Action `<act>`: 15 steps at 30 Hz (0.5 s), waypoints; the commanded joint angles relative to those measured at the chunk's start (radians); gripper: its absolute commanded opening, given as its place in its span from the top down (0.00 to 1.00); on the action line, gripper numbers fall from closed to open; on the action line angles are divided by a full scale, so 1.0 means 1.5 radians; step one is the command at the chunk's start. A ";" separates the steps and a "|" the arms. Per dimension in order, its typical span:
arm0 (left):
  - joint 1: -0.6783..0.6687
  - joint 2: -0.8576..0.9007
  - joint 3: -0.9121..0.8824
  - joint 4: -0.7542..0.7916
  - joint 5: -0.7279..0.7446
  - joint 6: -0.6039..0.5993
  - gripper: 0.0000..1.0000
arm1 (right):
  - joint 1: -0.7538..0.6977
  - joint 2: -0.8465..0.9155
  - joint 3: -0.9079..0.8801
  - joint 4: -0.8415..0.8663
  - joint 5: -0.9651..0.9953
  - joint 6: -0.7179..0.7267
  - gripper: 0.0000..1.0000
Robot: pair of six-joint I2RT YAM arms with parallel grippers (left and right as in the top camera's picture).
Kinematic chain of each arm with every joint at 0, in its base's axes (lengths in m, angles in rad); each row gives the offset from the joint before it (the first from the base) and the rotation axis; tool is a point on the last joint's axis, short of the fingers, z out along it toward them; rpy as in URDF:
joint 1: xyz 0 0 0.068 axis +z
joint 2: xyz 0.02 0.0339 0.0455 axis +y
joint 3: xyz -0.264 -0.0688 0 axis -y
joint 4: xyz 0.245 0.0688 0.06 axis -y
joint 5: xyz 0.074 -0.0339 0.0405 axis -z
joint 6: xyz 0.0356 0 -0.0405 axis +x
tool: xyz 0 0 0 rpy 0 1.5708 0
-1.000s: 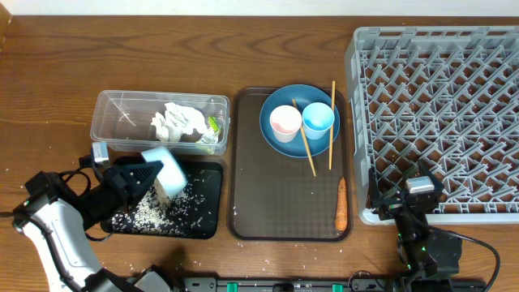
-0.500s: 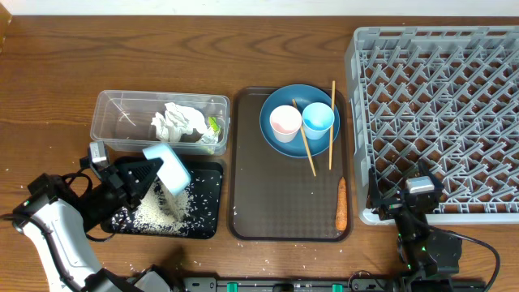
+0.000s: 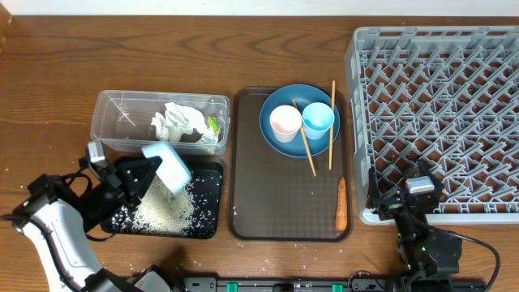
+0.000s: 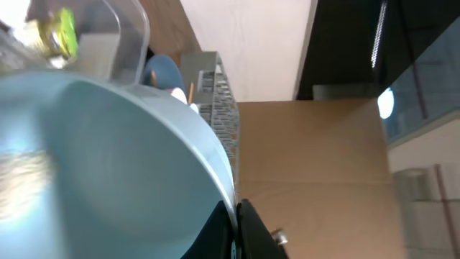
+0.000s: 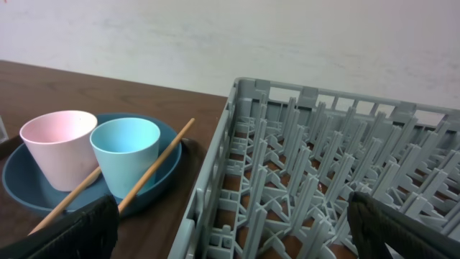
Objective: Sort waste into correct bins and load items into the dishwasher rack
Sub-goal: 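Tilt the bowl to pour the rice onto the black tray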
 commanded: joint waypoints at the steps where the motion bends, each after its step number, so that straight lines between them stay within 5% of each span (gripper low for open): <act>1: 0.004 -0.006 0.001 0.026 0.024 -0.008 0.94 | 0.004 -0.004 -0.001 -0.002 -0.001 -0.004 0.01; 15: -0.009 -0.006 0.000 0.060 0.017 -0.067 0.94 | 0.004 -0.004 -0.001 -0.002 -0.001 -0.004 0.01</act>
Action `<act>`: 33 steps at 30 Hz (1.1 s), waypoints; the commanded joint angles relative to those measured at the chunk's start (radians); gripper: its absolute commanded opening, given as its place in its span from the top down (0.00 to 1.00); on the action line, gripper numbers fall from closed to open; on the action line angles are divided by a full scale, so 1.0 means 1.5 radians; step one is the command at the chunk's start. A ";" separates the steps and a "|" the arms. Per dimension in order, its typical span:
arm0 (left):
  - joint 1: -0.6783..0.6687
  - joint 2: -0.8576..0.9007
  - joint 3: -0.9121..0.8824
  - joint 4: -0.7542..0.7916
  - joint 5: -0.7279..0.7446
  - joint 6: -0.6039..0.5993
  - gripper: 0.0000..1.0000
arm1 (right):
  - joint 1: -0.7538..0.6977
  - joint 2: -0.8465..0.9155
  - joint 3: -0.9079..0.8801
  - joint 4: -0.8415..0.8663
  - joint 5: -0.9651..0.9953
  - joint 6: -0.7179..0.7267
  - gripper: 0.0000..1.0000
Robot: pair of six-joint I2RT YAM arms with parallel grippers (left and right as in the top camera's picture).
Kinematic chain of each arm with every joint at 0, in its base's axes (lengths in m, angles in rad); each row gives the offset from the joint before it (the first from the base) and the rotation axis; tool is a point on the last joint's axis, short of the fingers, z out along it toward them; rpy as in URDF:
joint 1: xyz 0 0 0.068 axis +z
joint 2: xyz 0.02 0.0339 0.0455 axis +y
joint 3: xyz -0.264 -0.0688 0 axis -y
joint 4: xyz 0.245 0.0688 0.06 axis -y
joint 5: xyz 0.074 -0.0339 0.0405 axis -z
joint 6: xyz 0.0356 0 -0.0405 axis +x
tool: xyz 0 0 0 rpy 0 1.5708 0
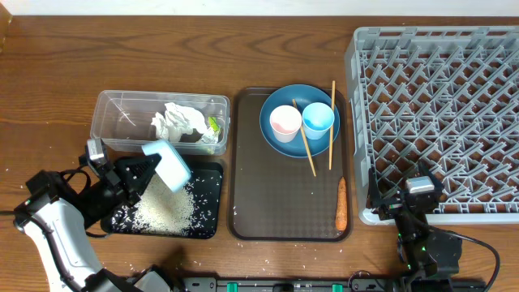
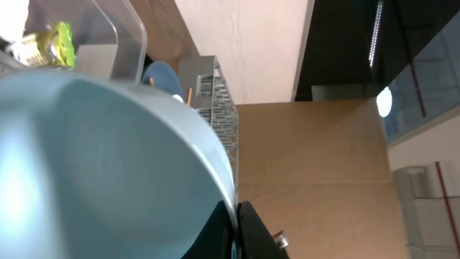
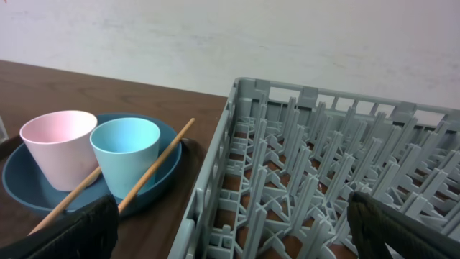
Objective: Sort waste into correct bins and load items into the dishwasher rack
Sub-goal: 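Tilt the bowl to pour the rice onto the black tray, then carry the empty bowl back and set it on the brown tray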
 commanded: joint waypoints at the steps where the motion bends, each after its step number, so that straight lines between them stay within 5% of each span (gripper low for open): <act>1: -0.002 -0.006 0.001 -0.018 0.012 -0.021 0.94 | 0.004 -0.004 -0.001 -0.002 -0.001 -0.004 0.01; 10: -0.002 -0.005 0.000 0.036 -0.023 -0.053 0.93 | 0.004 -0.004 -0.001 -0.002 -0.001 -0.004 0.01; 18: -0.011 -0.011 0.000 -0.034 -0.073 -0.053 0.94 | 0.004 -0.004 -0.001 -0.002 -0.001 -0.004 0.01; 33: -0.188 -0.056 0.002 0.030 -0.140 -0.151 0.94 | 0.004 -0.004 -0.001 -0.002 -0.001 -0.004 0.01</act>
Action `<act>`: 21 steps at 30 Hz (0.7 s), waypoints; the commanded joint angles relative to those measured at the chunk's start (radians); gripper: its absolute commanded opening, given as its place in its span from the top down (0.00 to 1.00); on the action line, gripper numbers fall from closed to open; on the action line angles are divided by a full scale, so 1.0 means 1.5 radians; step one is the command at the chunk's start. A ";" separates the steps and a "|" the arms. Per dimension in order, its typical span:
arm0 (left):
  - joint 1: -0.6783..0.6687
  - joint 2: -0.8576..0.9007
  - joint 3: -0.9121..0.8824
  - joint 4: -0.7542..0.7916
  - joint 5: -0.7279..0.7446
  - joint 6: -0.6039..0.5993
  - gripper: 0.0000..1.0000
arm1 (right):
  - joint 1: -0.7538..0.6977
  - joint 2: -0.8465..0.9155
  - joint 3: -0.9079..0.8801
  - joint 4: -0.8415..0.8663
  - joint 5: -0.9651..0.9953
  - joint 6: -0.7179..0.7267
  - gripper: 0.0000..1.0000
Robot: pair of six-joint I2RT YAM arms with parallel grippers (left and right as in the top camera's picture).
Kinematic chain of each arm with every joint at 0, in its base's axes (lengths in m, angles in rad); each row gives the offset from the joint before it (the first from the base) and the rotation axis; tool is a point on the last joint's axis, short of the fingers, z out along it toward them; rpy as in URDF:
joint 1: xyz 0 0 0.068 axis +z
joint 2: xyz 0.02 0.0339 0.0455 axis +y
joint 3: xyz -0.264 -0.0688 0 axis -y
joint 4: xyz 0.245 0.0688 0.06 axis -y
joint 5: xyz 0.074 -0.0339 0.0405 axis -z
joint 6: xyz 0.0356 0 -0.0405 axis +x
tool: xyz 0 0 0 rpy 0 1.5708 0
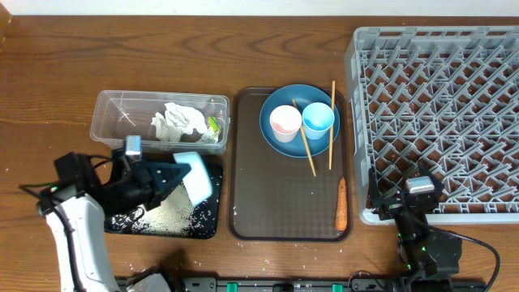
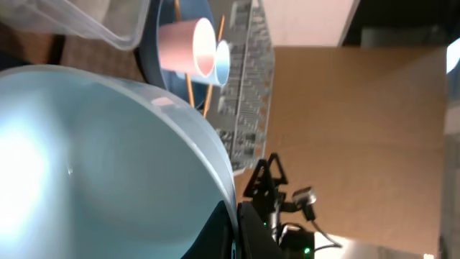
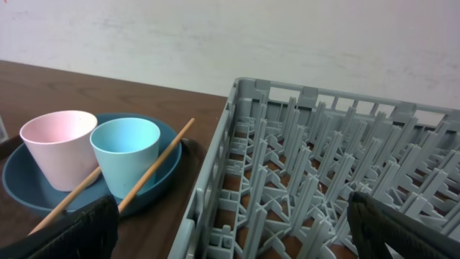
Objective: Sort waste into correct bins and load items into the dishwasher rack
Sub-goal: 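Carry the empty bowl back and set it on the brown tray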
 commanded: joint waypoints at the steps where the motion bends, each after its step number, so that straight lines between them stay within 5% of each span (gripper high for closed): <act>1: -0.045 -0.018 0.002 0.040 -0.045 -0.083 0.94 | 0.004 -0.004 -0.001 -0.002 -0.001 -0.004 0.01; 14: -0.341 -0.109 0.002 0.307 -0.283 -0.431 0.94 | 0.004 -0.004 -0.001 -0.002 -0.001 -0.004 0.01; 21: -0.582 -0.106 0.002 0.409 -0.519 -0.516 0.94 | 0.004 -0.004 -0.001 -0.002 -0.001 -0.004 0.01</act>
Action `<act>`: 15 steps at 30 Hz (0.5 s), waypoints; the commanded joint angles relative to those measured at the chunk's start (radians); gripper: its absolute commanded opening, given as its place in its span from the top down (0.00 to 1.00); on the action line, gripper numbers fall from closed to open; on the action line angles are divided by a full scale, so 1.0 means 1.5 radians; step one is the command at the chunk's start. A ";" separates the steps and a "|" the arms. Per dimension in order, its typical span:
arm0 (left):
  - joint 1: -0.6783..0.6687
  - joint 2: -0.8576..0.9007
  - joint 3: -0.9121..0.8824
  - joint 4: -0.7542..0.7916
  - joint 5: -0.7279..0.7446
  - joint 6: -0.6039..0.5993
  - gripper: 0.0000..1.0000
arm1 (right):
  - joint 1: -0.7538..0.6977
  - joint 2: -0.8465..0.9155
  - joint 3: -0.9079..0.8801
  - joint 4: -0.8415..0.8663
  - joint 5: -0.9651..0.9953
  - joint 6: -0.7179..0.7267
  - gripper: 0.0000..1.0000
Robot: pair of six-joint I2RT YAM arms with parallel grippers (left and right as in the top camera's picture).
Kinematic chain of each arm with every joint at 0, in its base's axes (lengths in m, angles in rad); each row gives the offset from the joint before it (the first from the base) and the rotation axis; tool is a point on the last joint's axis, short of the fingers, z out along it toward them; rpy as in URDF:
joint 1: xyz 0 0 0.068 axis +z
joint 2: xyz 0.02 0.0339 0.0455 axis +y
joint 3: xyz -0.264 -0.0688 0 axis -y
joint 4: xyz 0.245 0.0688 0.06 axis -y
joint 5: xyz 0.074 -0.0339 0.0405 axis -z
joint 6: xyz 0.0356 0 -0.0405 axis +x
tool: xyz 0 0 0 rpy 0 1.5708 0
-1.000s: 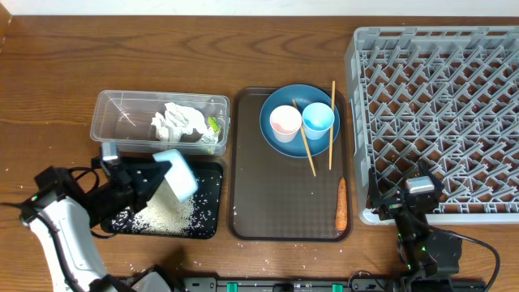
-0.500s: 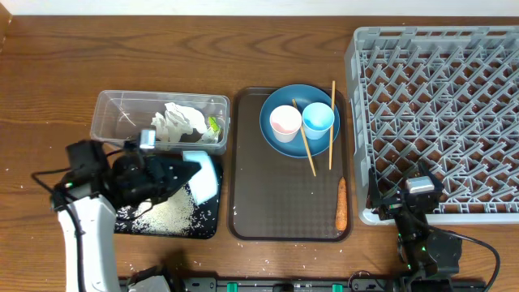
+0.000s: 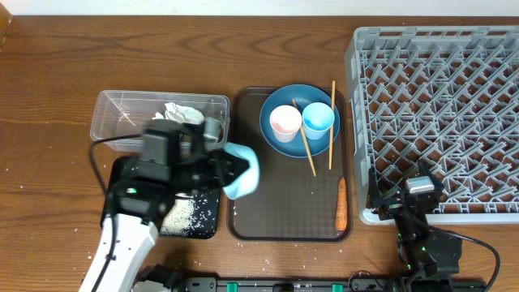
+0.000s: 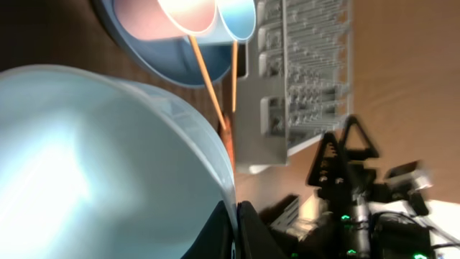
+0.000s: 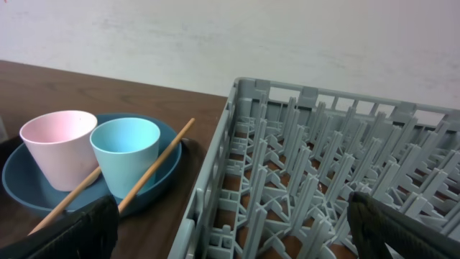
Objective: Sort waste into correct bins and load items into the dishwasher rack
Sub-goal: 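Carry the empty bowl back and set it on the brown tray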
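My left gripper is shut on the rim of a light blue bowl, which hangs tipped on its side over the left edge of the brown tray. In the left wrist view the bowl fills the frame, its rim pinched between the fingers. A blue plate carries a pink cup, a blue cup and chopsticks. A carrot lies on the tray. My right gripper rests open at the front left corner of the grey dishwasher rack.
A black tray with spilled rice sits left of the brown tray. Behind it stands a clear bin holding crumpled tissue and scraps. Rice grains dot the table near the front edge.
My left gripper has carried the bowl rightward, from above the black rice tray to above the left edge of the brown tray. The right arm has not moved.
At first the bowl was held tilted over the left part of the black tray, above the pile of rice, and stayed there. Then it was over the tray's right side. Now it hangs past that tray, above the brown tray.
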 commanded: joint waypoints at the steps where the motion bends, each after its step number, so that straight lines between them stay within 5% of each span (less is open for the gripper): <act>1: -0.100 0.004 0.003 0.023 -0.182 -0.065 0.94 | 0.004 -0.004 -0.001 -0.002 -0.001 -0.004 0.01; 8: -0.298 0.058 0.003 0.063 -0.389 -0.089 0.94 | 0.004 -0.004 -0.001 -0.002 -0.001 -0.004 0.01; 15: -0.396 0.165 0.003 0.132 -0.430 -0.090 0.94 | 0.004 -0.004 -0.001 -0.002 -0.001 -0.004 0.01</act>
